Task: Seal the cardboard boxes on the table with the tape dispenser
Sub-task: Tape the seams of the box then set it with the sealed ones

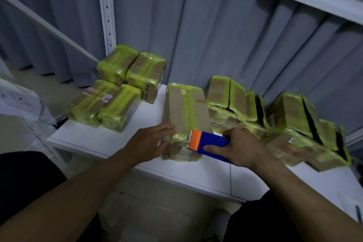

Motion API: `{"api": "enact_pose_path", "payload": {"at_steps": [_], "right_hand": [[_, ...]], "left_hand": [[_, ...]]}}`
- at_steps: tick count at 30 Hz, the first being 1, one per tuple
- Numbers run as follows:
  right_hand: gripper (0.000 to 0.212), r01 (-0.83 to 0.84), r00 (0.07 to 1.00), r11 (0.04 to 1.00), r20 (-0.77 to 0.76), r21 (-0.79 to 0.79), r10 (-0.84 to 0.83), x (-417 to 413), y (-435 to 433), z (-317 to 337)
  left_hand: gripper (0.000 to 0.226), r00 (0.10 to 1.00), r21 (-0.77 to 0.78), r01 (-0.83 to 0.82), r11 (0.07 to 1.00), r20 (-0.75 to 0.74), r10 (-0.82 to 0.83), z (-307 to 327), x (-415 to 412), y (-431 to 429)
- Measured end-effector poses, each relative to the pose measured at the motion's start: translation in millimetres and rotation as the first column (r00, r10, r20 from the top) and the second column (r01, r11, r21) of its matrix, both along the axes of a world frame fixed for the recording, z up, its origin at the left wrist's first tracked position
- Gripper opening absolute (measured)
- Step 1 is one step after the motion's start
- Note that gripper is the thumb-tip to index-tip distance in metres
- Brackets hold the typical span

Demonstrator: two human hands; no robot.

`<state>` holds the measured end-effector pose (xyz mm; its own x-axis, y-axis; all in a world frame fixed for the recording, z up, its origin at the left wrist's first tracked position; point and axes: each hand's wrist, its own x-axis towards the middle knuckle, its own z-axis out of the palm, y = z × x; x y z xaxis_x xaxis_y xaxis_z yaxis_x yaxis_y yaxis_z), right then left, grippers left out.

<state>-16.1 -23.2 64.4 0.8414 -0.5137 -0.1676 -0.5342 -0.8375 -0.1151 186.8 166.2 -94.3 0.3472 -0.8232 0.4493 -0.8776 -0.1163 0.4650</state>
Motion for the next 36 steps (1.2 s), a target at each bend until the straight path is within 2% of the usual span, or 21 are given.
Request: {"api": "enact_pose_path", "payload": {"at_steps": [7,11,15,17,20,29,36], "right_hand": [[0.068,-0.007,0.999,1.0,-0.038,0.017,0.008,14,3,-7],[0.066,0.002,0.997,0.999,-0.072,0.033,0.0,20,5,-8],[0.067,0.004,0.994,0.999,-0.107,0.037,0.0,25,4,-6],[0.066,0.007,0.994,1.0,-0.11,0.029,-0.004,25,5,-7],[0.067,0.018,0.995,0.999,-0.096,0.038,-0.015,22,5,-9],[0.068,0.037,0.999,0.992,-0.005,0.121,-0.036,8,11,-12],[0.064,0.072,0.997,0.995,0.017,0.072,-0.073,-22,9,-1]], "left_hand": [[0.044,0.995,-0.003,0.007,1.0,0.104,-0.007,5,-6,14],[0.068,0.969,0.05,-0.02,0.999,0.247,0.007,13,-13,16],[0.041,0.993,-0.028,-0.051,0.998,0.102,0.054,20,-15,10],[0.034,0.993,-0.053,-0.037,0.998,0.111,0.043,21,-13,1],[0.038,0.993,-0.021,0.06,0.998,0.101,-0.057,21,-9,-6],[0.049,0.976,0.06,0.143,0.988,0.157,-0.151,26,7,1],[0.032,0.972,0.075,0.086,0.993,0.214,-0.1,30,1,9]]}}
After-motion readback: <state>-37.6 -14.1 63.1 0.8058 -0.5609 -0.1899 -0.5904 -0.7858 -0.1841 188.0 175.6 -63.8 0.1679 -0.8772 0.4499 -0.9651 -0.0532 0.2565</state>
